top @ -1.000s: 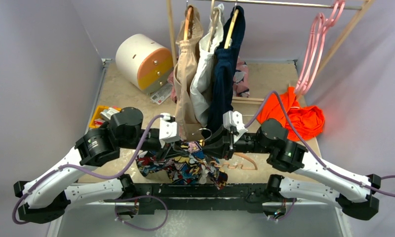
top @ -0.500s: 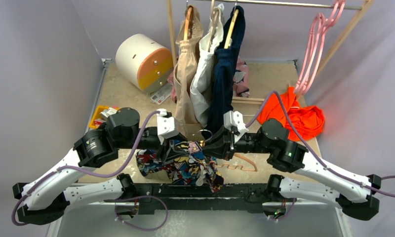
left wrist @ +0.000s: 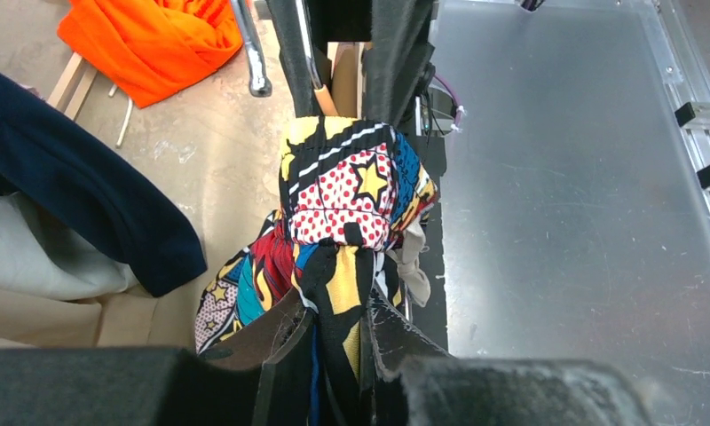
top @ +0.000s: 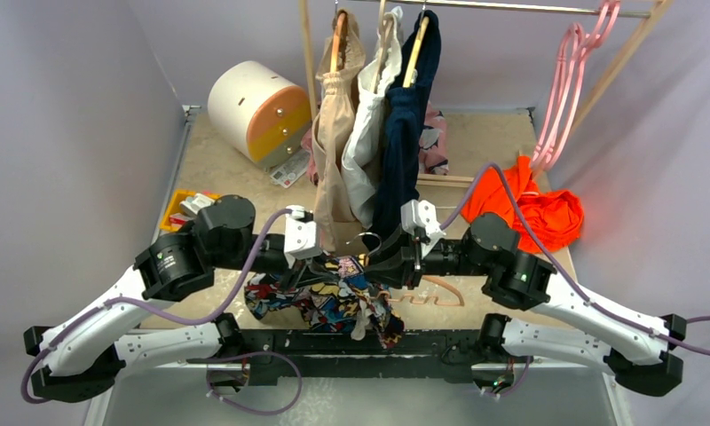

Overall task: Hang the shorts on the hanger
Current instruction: Hang the shorts on the hanger.

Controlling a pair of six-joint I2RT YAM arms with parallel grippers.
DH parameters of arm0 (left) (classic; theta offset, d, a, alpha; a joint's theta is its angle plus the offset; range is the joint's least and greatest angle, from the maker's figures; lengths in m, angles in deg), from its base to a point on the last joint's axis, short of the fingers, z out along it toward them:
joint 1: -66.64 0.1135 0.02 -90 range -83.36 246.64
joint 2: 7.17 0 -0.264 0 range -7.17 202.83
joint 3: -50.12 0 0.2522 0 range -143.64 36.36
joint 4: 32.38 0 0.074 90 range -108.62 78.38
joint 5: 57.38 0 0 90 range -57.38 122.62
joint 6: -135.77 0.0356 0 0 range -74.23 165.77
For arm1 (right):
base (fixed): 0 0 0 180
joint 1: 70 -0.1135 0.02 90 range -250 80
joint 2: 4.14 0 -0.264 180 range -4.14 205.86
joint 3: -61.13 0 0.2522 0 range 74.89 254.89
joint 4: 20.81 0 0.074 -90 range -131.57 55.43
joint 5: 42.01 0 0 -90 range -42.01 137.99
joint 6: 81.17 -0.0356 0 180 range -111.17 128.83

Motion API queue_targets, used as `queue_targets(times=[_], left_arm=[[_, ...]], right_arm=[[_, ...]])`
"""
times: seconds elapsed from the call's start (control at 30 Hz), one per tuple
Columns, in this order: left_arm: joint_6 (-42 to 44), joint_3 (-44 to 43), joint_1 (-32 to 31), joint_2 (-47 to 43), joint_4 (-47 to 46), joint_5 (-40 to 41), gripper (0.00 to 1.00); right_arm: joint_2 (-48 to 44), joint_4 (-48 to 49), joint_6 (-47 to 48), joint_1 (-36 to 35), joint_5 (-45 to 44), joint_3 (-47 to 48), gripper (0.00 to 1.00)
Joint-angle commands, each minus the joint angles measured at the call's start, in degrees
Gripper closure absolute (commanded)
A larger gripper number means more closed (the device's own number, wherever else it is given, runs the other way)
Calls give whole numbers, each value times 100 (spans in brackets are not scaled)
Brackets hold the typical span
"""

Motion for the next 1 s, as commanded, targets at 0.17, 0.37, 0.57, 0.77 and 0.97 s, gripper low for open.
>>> queue_targets(times=[0.17,0.37,0.57,0.77,0.97], left_arm=[[-162,86,94,-349,-467,726,100],[-255,192,98,-492,-716,827,100],[-280,173,98,-494,-749,797,100],[-295,147,96,-515,-786,738,100],[-336,133,97,-588,-753,691,100]], right_arm=[[-199,-148,-61,-13,305,535,56],[-413,131,-326,-9,-139,433,56],[-414,304,-579,-11,-891,519,51],[-29,177,-638,-16,-1257,707,49],[9,287,-655,-13,-1668,699,48]])
